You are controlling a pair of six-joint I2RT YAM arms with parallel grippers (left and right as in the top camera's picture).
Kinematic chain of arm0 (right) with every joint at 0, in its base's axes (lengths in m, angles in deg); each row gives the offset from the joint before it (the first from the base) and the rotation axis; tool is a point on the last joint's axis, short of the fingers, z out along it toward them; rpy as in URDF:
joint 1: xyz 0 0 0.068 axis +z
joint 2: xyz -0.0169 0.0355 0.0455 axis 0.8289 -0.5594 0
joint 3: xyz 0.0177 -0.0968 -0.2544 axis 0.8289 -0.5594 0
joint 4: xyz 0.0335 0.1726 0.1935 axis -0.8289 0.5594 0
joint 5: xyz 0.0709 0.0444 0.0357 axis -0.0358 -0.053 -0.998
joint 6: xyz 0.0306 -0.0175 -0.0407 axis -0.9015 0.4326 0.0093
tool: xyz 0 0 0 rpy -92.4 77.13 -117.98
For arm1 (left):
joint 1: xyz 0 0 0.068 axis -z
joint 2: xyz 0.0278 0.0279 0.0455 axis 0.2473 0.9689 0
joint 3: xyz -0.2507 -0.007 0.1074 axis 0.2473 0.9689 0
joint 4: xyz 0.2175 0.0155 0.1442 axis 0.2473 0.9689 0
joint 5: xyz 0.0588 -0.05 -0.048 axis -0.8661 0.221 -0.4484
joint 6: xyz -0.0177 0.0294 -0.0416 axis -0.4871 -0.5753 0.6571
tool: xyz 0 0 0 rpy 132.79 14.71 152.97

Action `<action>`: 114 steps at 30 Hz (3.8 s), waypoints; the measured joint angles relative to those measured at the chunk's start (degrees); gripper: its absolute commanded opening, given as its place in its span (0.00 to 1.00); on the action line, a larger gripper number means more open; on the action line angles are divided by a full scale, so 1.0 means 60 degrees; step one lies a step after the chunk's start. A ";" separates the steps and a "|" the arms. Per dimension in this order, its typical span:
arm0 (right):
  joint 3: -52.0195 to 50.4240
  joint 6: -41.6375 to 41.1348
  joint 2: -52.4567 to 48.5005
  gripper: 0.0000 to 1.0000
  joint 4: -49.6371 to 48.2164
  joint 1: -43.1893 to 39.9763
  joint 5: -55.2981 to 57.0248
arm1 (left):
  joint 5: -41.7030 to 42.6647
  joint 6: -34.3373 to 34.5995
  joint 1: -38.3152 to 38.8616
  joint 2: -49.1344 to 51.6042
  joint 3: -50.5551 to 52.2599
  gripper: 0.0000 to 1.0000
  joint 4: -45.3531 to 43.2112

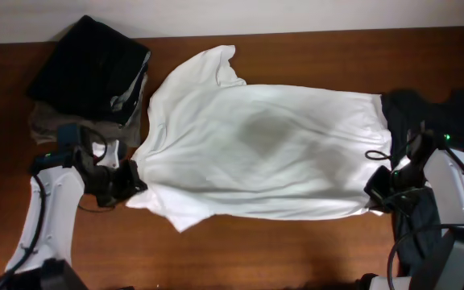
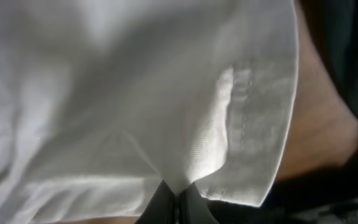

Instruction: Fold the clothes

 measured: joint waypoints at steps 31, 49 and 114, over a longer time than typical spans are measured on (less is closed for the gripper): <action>0.0047 -0.1832 -0.1129 0.61 -0.6018 0.0237 -0.0433 | -0.1599 -0.0066 0.1592 0.1100 -0.0044 0.67 -0.6284; 0.0091 0.0237 -0.1191 0.64 -0.2881 -0.0543 -0.0342 | -0.2259 -0.1920 0.1271 0.1891 0.0222 0.18 -0.4120; -0.0780 0.2528 -0.1625 0.27 -0.4462 0.0754 0.0051 | -0.2925 -0.1923 -0.0543 0.2790 -0.0991 0.00 -0.3275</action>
